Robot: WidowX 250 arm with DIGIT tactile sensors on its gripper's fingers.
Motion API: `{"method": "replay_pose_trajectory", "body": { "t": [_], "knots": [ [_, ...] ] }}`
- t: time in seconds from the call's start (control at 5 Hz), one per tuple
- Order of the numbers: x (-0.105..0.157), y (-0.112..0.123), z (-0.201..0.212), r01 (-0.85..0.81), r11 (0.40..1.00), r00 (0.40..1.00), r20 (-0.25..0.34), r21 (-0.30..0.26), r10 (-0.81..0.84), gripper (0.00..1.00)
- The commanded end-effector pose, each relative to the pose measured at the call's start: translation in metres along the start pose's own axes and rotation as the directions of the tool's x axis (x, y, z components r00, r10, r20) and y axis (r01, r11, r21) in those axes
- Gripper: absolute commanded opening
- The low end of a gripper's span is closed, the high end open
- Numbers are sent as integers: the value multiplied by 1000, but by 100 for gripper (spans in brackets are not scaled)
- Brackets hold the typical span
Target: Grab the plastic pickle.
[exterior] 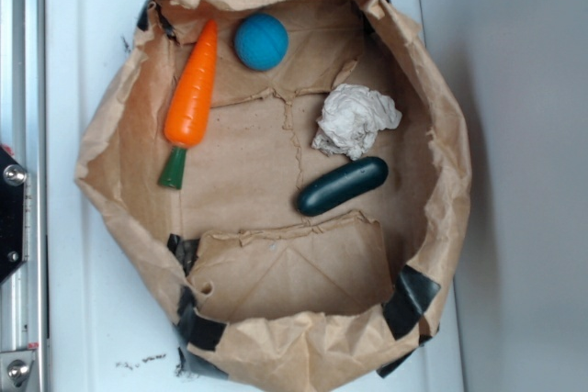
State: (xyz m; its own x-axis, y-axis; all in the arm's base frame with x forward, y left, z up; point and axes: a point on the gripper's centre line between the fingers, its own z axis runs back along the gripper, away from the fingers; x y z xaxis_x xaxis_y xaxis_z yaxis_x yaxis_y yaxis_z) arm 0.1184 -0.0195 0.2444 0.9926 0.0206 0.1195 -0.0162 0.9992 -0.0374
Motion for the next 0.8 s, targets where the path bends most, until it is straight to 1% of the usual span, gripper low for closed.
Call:
{"method": "replay_pose_trajectory", "body": {
  "t": [0.0, 0.2, 0.4, 0.6],
  "knots": [
    [0, 0, 0, 0, 1000, 1000, 0, 0, 0, 100],
    [43, 10, 0, -62, 998, 997, 35, -19, 62, 100],
    [77, 25, -2, -95, 994, 993, 70, -45, 98, 100],
    [95, 49, -24, -176, 984, 981, 84, -4, 176, 100]
  ]
}}
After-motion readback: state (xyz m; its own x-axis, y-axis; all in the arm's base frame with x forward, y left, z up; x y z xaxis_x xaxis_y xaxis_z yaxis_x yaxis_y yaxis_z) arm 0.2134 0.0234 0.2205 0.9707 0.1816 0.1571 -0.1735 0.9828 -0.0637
